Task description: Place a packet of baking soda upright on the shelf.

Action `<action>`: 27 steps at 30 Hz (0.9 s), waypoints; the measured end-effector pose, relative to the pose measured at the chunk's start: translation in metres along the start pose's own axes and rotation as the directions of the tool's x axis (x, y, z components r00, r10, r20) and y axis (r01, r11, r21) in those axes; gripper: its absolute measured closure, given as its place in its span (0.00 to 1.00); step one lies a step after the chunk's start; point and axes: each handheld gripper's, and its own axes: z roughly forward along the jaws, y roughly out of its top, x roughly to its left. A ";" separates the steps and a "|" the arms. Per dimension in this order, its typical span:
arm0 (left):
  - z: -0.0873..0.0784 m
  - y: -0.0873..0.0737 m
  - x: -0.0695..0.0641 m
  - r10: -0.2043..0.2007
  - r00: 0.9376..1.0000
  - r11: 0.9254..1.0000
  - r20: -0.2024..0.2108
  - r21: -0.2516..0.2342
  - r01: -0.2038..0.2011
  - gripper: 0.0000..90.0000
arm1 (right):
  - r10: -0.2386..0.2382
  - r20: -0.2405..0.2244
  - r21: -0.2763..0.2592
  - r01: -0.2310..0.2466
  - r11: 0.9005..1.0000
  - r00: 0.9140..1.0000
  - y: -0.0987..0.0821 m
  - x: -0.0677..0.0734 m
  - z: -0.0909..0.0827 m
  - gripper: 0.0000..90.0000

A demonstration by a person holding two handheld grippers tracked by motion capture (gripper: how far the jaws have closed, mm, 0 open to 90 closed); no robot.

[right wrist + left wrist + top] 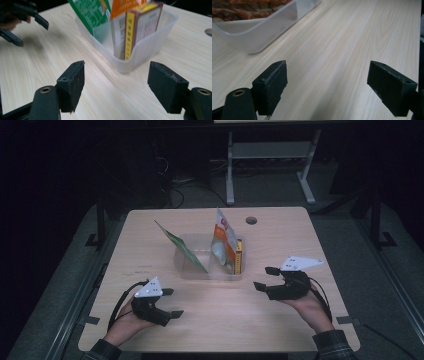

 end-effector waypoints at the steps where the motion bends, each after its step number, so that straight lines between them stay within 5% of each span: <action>1: 0.001 0.000 -0.001 0.003 1.000 1.000 0.000 0.006 -0.003 0.17 | 0.000 0.006 0.007 0.000 1.000 1.000 -0.003 0.000 0.000 0.32; 11: 0.006 -0.003 -0.002 0.023 1.000 0.999 0.020 0.035 -0.024 0.17 | -0.042 0.022 0.095 0.040 0.995 0.999 -0.025 0.002 0.004 0.29; 18: 0.012 -0.007 -0.004 0.048 0.998 0.997 0.036 0.058 -0.050 0.17 | -0.089 0.038 0.179 0.081 0.980 0.995 -0.045 0.007 0.009 0.25; 27: 0.020 -0.011 -0.005 0.083 0.995 0.991 0.052 0.099 -0.088 0.17 | -0.115 0.023 0.215 0.107 0.971 0.993 -0.056 0.008 0.013 0.20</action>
